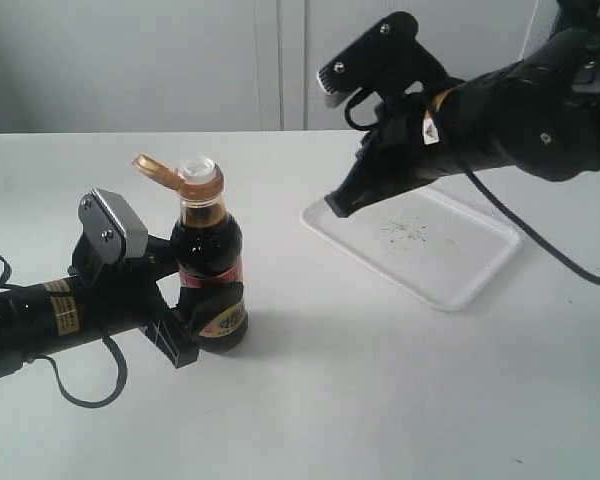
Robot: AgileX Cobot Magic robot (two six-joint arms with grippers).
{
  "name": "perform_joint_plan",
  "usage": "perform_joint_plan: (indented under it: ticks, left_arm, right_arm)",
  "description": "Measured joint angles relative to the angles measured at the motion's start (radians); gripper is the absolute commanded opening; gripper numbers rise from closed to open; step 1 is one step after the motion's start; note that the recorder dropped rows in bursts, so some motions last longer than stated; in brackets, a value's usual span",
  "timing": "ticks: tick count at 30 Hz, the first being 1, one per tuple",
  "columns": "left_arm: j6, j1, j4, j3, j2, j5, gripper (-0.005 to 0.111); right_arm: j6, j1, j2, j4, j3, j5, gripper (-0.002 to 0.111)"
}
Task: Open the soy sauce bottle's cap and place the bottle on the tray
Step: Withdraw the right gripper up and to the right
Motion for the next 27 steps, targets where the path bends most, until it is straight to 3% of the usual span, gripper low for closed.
perform_joint_plan:
  ticks: [6, 10, 18, 27]
  left_arm:
    - [0.0, 0.0, 0.0, 0.0, 0.0, 0.0, 0.0]
    - [-0.009, 0.0, 0.0, 0.0, 0.0, 0.0, 0.0]
    - [-0.017, 0.0, -0.004, 0.0, 0.0, 0.002, 0.0]
    - [-0.029, 0.0, -0.006, -0.007, 0.0, 0.006, 0.0]
  right_arm:
    - [-0.052, -0.079, 0.0, 0.004, -0.047, 0.261, 0.0]
    - [-0.062, -0.192, 0.0, 0.057, -0.057, 0.389, 0.0]
    - [-0.167, -0.385, -0.101, 0.262, 0.013, 0.382, 0.0]
    - [-0.191, -0.392, -0.19, 0.299, 0.07, 0.289, 0.0]
